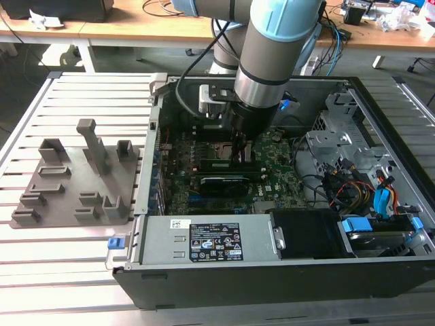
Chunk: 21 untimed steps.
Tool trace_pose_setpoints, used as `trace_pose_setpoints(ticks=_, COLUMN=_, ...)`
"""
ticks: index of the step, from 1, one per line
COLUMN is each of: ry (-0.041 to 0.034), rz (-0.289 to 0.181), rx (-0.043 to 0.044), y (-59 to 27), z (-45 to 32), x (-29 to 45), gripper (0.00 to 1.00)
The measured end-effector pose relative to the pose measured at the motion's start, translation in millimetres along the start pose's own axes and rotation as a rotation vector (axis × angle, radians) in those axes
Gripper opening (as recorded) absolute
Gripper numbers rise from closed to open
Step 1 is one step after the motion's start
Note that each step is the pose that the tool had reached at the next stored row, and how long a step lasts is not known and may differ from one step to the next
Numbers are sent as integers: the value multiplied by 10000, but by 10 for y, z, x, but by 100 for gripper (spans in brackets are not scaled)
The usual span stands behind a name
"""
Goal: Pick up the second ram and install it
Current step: 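Insert the second ram into the second slot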
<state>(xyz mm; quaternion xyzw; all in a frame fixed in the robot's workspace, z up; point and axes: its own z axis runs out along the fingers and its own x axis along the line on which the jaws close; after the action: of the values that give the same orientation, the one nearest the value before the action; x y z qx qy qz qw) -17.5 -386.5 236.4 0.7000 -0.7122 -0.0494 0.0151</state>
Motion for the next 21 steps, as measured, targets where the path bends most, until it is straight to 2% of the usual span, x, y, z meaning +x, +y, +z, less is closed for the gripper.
trace_pose_setpoints(ticks=12, ry=2, rz=5, rx=-1, y=1, z=102, x=-45, gripper=14)
trace_pose_setpoints(ticks=21, ry=-1, rz=17, rx=0, y=0, z=122, x=-83, gripper=14)
